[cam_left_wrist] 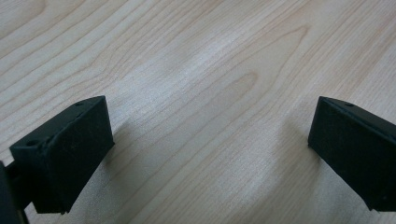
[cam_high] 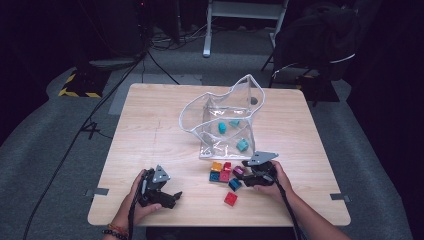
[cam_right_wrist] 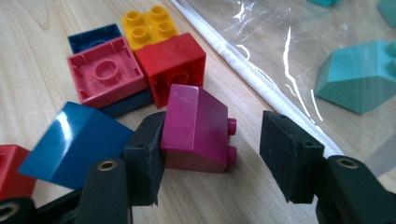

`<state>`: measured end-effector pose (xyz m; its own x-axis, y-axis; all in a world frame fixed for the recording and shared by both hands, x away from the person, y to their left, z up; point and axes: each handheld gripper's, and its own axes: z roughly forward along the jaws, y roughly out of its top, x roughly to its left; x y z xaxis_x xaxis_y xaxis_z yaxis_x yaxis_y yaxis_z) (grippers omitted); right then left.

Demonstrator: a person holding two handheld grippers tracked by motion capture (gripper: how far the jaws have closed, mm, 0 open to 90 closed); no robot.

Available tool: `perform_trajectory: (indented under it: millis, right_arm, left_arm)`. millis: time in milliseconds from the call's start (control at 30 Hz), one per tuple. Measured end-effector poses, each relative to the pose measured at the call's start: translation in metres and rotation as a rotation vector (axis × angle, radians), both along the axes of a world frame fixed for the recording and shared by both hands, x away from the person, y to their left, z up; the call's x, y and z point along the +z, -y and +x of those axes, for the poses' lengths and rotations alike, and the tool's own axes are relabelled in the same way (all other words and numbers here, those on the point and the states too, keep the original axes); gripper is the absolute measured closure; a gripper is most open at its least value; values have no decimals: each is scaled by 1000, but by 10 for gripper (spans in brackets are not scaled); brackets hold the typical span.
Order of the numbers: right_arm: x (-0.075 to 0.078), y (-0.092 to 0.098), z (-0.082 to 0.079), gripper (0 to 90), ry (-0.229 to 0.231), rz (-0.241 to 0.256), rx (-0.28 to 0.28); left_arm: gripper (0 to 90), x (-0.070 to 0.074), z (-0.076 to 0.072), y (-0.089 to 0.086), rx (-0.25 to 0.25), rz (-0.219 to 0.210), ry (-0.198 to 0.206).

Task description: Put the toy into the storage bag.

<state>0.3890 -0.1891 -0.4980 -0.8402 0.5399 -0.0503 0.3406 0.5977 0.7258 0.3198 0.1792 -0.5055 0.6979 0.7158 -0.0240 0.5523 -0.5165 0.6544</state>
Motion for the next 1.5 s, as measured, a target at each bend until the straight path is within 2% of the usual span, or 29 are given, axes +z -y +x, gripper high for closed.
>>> perform_trajectory:
  millis: [67,133,233,467,633,767,1033,1500]
  right_arm:
    - [-2,1,2,430,-12,22,-4]
    - [-2,2,3,487,-24,41,-4]
    - [-2,4,3,568,-19,44,-2]
    - [0,11,2,572,-10,52,-11]
    - [12,21,-1,572,24,73,-30]
    - [25,30,-3,572,52,86,-37]
    - [63,52,-4,572,131,106,-68]
    - [127,79,4,572,232,183,-129]
  left_arm:
    - [2,0,0,0,0,-1,0]
    - [2,0,0,0,0,0,0]
    - [2,0,0,0,0,0,0]
    - [2,0,0,0,0,0,0]
    - [2,0,0,0,0,-1,0]
    - [2,0,0,0,0,-1,0]
    - [2,0,0,0,0,-1,0]
    - [2,0,0,0,0,0,0]
